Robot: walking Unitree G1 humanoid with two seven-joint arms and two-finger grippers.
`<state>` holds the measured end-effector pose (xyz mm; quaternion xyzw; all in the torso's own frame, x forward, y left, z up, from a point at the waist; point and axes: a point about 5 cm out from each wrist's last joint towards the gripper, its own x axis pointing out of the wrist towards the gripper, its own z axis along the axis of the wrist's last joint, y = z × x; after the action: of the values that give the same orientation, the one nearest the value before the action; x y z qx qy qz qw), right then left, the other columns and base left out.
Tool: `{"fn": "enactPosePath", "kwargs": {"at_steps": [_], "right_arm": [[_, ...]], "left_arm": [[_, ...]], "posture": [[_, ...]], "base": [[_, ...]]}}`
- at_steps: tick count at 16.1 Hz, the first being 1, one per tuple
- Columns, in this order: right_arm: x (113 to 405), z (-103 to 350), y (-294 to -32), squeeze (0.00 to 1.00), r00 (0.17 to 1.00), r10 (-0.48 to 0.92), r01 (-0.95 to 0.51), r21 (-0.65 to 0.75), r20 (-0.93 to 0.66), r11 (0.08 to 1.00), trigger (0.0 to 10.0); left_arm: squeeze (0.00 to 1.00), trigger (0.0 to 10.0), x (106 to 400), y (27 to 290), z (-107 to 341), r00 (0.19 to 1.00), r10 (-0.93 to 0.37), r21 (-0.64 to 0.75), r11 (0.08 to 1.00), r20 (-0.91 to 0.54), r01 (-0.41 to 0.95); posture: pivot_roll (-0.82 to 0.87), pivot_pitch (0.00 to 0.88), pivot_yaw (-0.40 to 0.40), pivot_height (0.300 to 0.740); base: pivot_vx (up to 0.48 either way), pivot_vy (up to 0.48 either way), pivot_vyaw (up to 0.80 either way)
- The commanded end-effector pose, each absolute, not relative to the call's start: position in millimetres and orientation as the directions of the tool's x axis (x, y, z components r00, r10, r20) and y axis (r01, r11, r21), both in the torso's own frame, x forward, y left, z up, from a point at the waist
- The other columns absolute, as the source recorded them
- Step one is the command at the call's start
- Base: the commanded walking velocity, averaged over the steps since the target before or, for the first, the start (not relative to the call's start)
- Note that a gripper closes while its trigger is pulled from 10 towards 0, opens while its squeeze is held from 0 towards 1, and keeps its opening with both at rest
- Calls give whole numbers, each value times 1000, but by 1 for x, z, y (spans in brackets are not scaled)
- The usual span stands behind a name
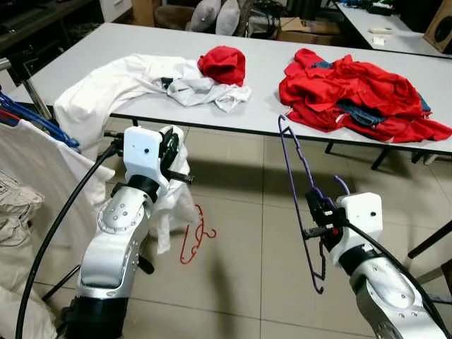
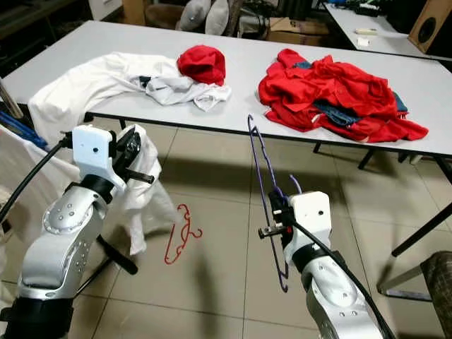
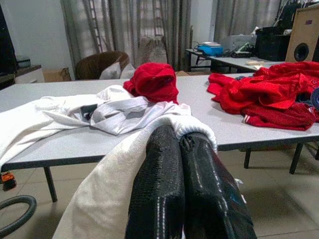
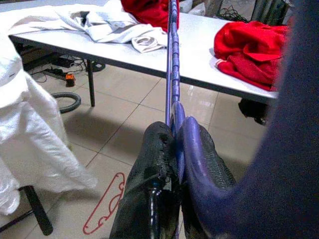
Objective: Hang hanger
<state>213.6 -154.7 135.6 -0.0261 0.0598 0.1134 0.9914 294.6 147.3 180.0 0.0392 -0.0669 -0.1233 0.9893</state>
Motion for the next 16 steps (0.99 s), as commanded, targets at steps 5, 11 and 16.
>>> {"fn": "enactPosePath", "kwargs": {"at_steps": [5, 11, 16], "right_arm": [[215, 141, -158, 0, 972, 216, -222, -48, -95, 974, 10000], [214, 141, -158, 0, 972, 215, -220, -46, -98, 974, 10000], [212, 141, -154, 0, 969, 227, -233, -46, -95, 971, 10000]], "left_arm": [[0, 10000, 300, 142, 193, 949, -272, 95, 961, 158, 260], [0, 10000, 301, 141, 192, 949, -275, 92, 960, 156, 263], [0, 10000, 303, 146, 196, 950, -268, 105, 962, 162, 254]], "posture": [[-24, 30, -17, 740], [-27, 34, -16, 740], [-27, 38, -8, 740]], "base": [[337, 0, -268], [354, 0, 0], [358, 0, 0]]}}
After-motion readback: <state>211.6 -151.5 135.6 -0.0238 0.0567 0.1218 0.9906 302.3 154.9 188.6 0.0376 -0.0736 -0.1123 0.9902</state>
